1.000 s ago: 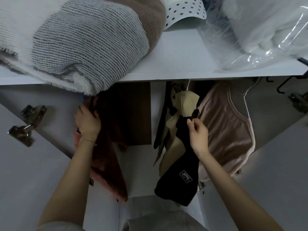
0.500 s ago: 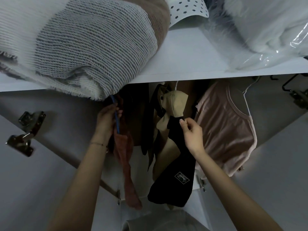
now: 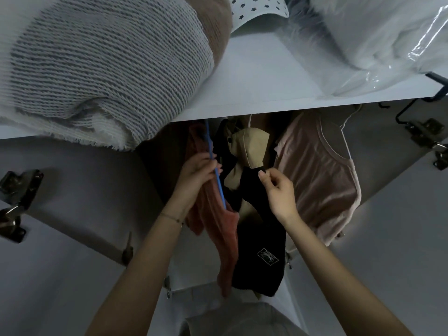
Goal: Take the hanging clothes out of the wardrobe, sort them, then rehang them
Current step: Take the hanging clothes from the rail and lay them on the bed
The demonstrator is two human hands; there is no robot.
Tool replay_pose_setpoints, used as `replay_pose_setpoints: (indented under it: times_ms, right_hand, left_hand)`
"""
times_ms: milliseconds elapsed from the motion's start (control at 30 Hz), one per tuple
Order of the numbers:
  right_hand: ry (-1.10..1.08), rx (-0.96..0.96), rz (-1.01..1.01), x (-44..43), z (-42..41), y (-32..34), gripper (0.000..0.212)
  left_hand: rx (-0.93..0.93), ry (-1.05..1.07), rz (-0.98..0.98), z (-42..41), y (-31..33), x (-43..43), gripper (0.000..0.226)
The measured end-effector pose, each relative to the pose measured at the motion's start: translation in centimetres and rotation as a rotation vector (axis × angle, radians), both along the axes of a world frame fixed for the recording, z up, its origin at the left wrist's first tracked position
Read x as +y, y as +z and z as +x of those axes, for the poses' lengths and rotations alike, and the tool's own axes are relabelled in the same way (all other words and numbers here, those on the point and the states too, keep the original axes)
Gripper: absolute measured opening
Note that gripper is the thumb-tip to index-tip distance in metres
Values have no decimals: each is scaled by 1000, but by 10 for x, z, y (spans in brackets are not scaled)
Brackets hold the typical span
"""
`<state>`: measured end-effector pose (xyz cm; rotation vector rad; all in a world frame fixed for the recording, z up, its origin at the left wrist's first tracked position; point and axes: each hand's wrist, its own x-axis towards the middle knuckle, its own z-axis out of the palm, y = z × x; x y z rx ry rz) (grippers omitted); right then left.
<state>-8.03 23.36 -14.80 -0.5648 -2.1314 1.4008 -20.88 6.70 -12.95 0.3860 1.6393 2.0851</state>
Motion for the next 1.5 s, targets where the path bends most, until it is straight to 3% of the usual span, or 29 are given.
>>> replay_pose_setpoints:
  times_ms: [467, 867, 967, 1333, 1500]
  right_hand:
    - [-181, -136, 56, 24, 91, -13, 37]
    - [-438, -238, 65, -5, 256, -1, 30]
    - [-541, -321, 81, -31, 302, -3, 48]
    - [-952, -264, -39, -164, 490, -3, 17]
    - [-1132, -262, -65, -210, 570, -2, 15]
  left_hand:
    - [21, -350, -221, 77, -28, 105, 17]
    - [39, -625, -161, 216, -23, 136, 13]
    - [90, -725, -151, 266, -24, 128, 13]
    - [264, -1104, -73, 453, -34, 50, 8]
    - [600, -1230, -48, 530, -42, 34, 6]
